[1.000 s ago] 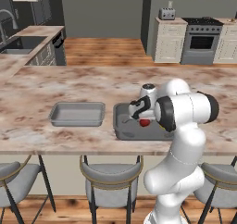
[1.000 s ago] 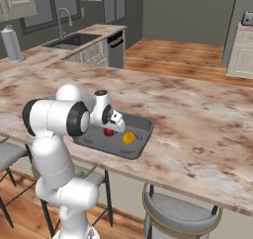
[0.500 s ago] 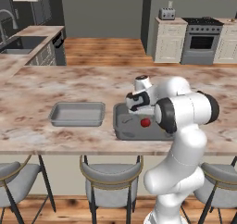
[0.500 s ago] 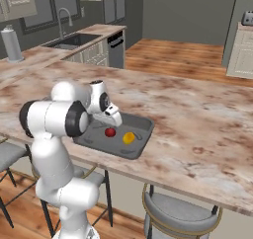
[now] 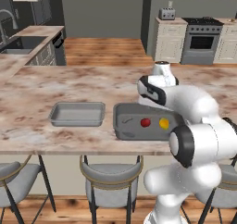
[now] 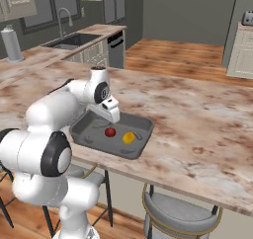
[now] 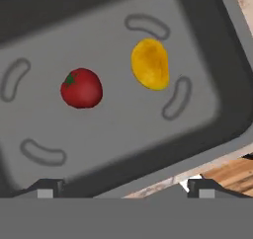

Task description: Place the cold items (mango and tomato) from the fridge in one tupperware on the dining counter. Place the warm items (kebab skewer and hot dog) in the stove area in another tupperware.

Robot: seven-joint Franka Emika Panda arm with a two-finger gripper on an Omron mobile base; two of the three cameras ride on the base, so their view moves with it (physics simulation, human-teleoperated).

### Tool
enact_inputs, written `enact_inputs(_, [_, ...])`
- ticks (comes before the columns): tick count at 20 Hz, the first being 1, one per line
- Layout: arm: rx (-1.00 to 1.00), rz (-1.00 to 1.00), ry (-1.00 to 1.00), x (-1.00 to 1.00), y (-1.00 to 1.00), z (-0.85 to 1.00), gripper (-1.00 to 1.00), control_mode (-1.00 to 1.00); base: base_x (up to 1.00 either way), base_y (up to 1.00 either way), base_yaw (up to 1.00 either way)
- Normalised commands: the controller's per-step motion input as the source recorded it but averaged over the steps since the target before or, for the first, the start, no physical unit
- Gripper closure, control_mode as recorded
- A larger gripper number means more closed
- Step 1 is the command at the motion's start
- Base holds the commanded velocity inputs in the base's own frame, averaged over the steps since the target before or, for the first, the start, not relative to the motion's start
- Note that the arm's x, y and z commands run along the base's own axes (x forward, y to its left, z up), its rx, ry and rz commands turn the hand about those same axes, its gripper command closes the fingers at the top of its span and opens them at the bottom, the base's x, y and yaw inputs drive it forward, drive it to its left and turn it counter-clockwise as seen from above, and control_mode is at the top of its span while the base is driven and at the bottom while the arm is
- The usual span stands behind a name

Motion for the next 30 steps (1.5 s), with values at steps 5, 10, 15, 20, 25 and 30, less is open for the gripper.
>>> enact_inputs(5, [0.01, 0.0, -0.09, -1.0, 0.03, 0.8, -1.0, -1.0, 0.0, 0.0, 0.0])
enact_inputs(10, [0.0, 0.01, -0.03, -1.0, 0.15, 0.45, -1.0, -1.0, 0.0, 0.0, 0.0])
enact_inputs(15, [-0.06, 0.1, 0.0, -0.98, -0.01, -0.11, -1.0, -1.0, 0.0, 0.0, 0.0])
enact_inputs(20, [-0.03, 0.22, 0.19, 0.11, -0.38, -0.27, -1.0, -1.0, 0.0, 0.0, 0.0])
enact_inputs(25, [0.0, 0.0, 0.0, -0.08, 0.0, 0.0, -1.0, -1.0, 0.0, 0.0, 0.0])
enact_inputs(30, [0.0, -0.01, -0.01, -0.21, 0.0, 0.0, -1.0, 1.0, -0.6, 0.0, -0.06])
